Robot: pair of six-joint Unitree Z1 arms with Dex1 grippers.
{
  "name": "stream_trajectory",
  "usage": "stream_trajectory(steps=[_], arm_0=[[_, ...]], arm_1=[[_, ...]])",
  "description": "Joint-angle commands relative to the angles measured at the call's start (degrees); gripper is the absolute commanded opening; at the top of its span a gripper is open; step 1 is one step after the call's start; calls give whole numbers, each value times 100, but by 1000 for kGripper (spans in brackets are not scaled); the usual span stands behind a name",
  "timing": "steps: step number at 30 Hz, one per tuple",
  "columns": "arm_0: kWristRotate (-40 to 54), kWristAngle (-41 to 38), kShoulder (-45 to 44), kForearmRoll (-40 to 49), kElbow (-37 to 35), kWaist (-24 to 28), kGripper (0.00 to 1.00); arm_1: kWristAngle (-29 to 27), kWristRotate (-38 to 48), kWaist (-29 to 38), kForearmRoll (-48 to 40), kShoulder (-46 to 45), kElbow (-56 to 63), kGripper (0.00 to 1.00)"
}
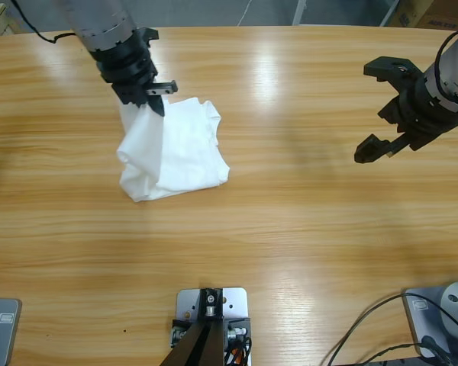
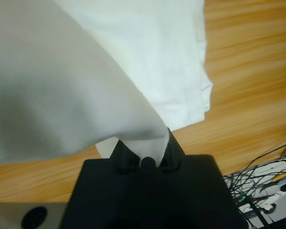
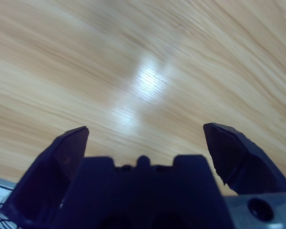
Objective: Fold clothes
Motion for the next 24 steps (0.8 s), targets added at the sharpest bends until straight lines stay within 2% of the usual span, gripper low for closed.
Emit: stream_trajectory(steps=[1,9,16,17,18,19,21,24], arm_0=[[-129,-286,809,308,-852,-258,0],[-153,-635,1279,332,-1548,-289,0],[-197,-956,1876,498,-2724,-295,0],[-194,-979,1982,498,-3022,-309,168],[-183,-998,2085,498,-3356,-325,814],[-185,-1011,2168,498,-3681,-344,972],[-180,-1123,2335,498,-4377,-386,973],[-180,-1143,2439,498,-4764,-441,973]], arm_1=[[-35,-24,-89,-111,349,138,996],[58,-24,-87,-139,437,136,996],[203,-24,-61,-197,519,145,996],[225,-24,-45,-211,540,145,996],[241,-24,-24,-229,562,145,996],[259,-24,-4,-239,586,145,996],[275,-24,45,-262,616,135,996],[324,-24,80,-274,634,110,996]])
